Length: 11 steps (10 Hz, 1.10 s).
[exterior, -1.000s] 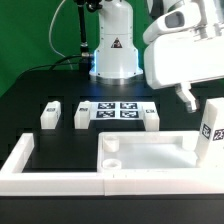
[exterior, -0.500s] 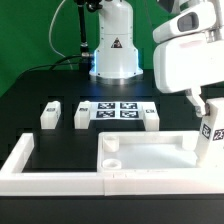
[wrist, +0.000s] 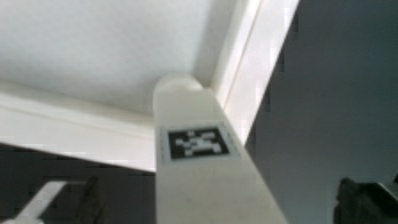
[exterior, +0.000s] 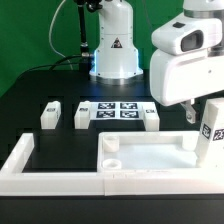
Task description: Assemble desk
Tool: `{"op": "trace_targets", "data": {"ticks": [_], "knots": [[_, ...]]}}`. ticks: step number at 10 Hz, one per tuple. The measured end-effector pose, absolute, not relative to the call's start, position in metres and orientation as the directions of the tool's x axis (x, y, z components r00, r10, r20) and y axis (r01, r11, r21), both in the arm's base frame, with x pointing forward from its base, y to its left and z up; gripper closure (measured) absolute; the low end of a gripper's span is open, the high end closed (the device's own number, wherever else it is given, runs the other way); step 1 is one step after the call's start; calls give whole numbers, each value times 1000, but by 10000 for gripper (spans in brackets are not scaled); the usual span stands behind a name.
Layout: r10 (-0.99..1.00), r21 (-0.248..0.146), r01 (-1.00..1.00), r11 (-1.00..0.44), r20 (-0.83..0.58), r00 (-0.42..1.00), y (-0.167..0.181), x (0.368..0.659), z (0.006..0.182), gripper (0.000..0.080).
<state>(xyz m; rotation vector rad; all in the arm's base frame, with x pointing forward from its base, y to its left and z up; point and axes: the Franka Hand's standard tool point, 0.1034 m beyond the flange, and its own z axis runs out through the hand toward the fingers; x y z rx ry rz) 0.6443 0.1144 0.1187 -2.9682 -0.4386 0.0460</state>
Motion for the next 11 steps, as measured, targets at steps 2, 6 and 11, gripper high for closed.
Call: {"op": "trace_targets", "data": {"ticks": [2, 6, 11], "knots": [[274, -144, 269, -952, -10, 962, 114, 644, 118, 150], [106, -140, 99, -985, -40, 994, 111, 650, 117, 288], [-227, -116, -236, -965, -84, 970, 108, 650, 116, 502]]}}
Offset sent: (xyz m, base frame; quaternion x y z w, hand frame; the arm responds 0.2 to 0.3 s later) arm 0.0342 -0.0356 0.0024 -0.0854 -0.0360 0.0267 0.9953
